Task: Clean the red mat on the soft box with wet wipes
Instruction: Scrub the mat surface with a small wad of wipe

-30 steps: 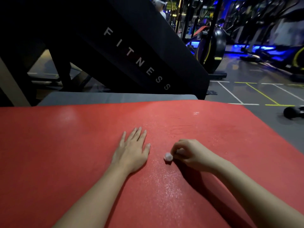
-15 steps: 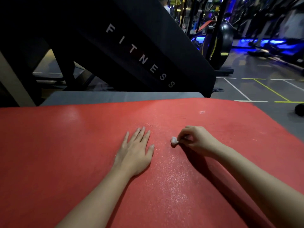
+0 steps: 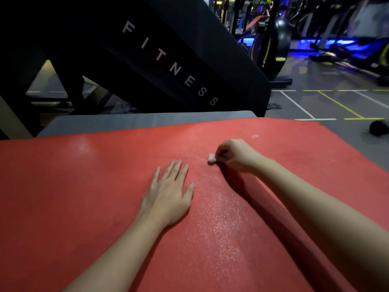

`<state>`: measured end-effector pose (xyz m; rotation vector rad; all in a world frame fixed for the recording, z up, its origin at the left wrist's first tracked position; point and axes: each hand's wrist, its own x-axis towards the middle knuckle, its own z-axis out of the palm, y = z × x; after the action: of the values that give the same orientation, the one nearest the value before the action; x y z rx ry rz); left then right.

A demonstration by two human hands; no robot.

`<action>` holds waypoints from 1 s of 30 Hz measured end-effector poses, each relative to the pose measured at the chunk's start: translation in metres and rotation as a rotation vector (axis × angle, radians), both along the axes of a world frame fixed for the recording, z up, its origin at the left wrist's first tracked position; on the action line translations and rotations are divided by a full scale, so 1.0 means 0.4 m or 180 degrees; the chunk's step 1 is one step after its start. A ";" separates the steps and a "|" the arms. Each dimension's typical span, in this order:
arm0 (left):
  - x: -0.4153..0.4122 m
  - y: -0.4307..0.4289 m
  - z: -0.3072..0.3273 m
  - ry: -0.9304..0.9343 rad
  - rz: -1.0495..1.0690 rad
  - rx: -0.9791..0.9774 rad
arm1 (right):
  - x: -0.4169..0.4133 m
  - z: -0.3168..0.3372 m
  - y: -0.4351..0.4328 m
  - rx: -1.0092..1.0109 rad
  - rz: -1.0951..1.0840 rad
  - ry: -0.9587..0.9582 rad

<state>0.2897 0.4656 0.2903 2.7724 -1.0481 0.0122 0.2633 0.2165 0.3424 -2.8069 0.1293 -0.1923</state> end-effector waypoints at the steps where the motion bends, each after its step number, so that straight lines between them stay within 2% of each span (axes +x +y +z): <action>1: 0.000 -0.001 0.001 -0.0015 0.0002 0.0007 | -0.022 0.007 -0.001 -0.0029 0.0096 0.0106; 5: -0.005 -0.002 0.003 0.0003 -0.0014 0.0035 | 0.001 0.001 -0.007 -0.0035 0.0079 -0.0021; 11: 0.001 0.004 0.003 -0.0009 -0.0039 0.0029 | 0.160 -0.030 -0.043 0.0182 -0.0491 -0.0343; 19: -0.010 -0.008 -0.001 -0.0061 0.0010 0.0037 | 0.098 -0.015 -0.055 0.0158 0.0054 0.0205; 26: -0.009 -0.002 0.011 -0.0070 0.0012 0.0031 | 0.322 -0.010 -0.015 0.0193 -0.0366 -0.0340; 30: -0.004 -0.002 0.009 -0.0091 0.0001 0.0040 | 0.304 -0.016 0.001 0.0154 -0.0380 -0.0451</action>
<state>0.2881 0.4650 0.2938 2.7917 -1.0584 0.0457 0.3849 0.2169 0.3361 -2.7282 0.2648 -0.4092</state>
